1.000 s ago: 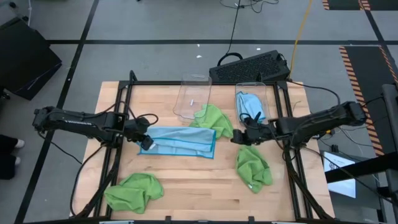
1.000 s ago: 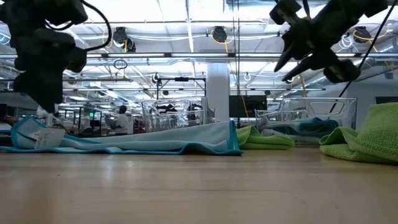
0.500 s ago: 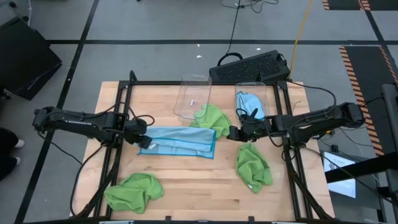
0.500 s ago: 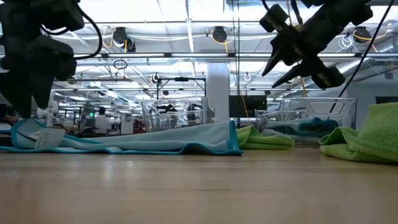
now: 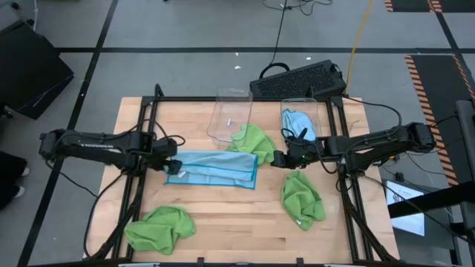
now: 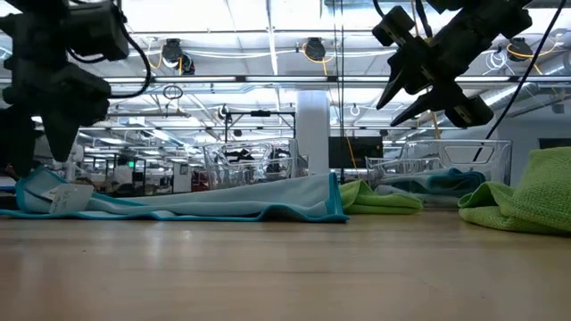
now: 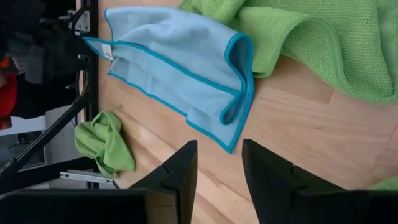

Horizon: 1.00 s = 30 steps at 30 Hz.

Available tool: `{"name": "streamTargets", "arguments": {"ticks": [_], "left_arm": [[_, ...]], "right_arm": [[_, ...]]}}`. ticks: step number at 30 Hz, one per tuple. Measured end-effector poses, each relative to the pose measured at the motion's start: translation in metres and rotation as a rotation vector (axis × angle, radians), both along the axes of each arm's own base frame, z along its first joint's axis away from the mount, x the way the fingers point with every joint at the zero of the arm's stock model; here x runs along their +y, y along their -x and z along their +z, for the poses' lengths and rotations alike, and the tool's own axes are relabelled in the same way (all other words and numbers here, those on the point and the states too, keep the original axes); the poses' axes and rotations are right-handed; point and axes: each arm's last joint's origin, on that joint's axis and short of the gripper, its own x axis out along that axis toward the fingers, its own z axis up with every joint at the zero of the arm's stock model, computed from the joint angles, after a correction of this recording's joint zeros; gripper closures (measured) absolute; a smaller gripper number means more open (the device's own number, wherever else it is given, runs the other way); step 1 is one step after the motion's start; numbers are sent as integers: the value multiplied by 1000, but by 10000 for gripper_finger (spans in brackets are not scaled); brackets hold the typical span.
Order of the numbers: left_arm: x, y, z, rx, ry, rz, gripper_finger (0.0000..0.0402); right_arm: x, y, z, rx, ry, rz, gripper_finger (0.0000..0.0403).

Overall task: Fold microfiber towels
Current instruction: Fold the blue microfiber towel

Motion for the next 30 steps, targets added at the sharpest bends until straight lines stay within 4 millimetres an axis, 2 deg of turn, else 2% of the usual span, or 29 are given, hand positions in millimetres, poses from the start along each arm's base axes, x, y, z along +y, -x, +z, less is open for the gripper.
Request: {"name": "streamTargets", "arguments": {"ticks": [9, 16, 19, 23, 30], "left_arm": [[9, -9, -7, 37, -61, -107, 135], [13, -20, 23, -61, -161, -181, 156], [15, -19, 32, -27, -225, -200, 158], [22, -14, 28, 55, -221, -233, 158], [33, -19, 12, 99, -115, -446, 158]], "right_arm": [[1, 0, 0, 2, -29, 31, 281], [2, 0, 0, 2, -36, 38, 282], [1, 0, 0, 2, -37, 36, 282], [1, 0, 0, 2, -37, 34, 282], [1, 0, 0, 2, -34, 33, 282]]}}
